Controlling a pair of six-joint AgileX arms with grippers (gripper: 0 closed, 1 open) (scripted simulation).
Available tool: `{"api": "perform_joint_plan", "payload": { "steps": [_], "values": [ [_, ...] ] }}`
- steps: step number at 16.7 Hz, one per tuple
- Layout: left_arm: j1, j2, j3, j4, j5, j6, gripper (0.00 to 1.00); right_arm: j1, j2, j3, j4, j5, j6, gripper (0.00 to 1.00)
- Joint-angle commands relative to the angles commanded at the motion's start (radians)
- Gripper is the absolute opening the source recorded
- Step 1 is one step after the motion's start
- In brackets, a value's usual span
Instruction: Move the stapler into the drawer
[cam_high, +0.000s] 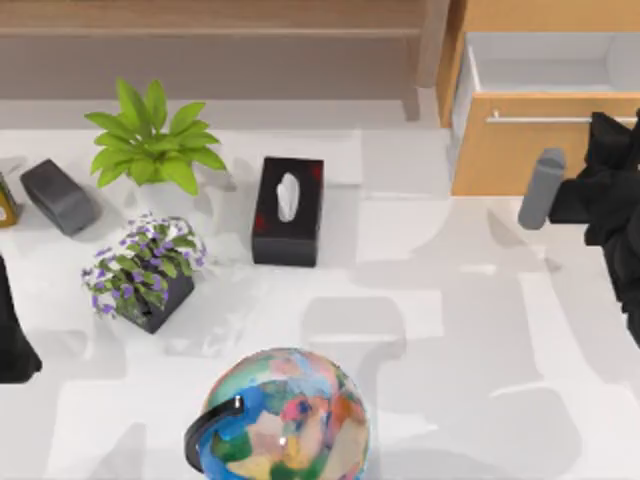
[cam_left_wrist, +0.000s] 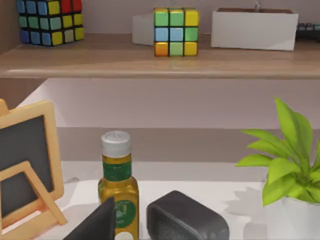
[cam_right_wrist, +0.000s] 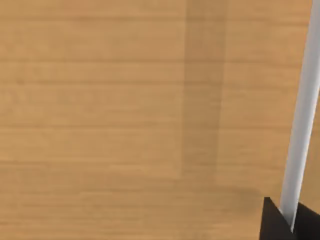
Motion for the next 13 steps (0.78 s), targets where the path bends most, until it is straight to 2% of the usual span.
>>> {"api": "perform_joint_plan", "payload": {
  "steps": [3, 9, 13],
  "values": [
    [0.0, 0.0, 0.0, 0.0, 0.0, 0.0, 1.0, 0.015, -0.03, -0.082, 0.051, 0.013, 0.0, 0.0],
    [0.0, 0.0, 0.0, 0.0, 0.0, 0.0, 1.0, 0.024, -0.042, -0.101, 0.074, 0.019, -0.002, 0.0],
    [0.0, 0.0, 0.0, 0.0, 0.0, 0.0, 1.0, 0.049, -0.062, -0.206, 0.142, 0.049, -0.001, 0.0]
  ]
}}
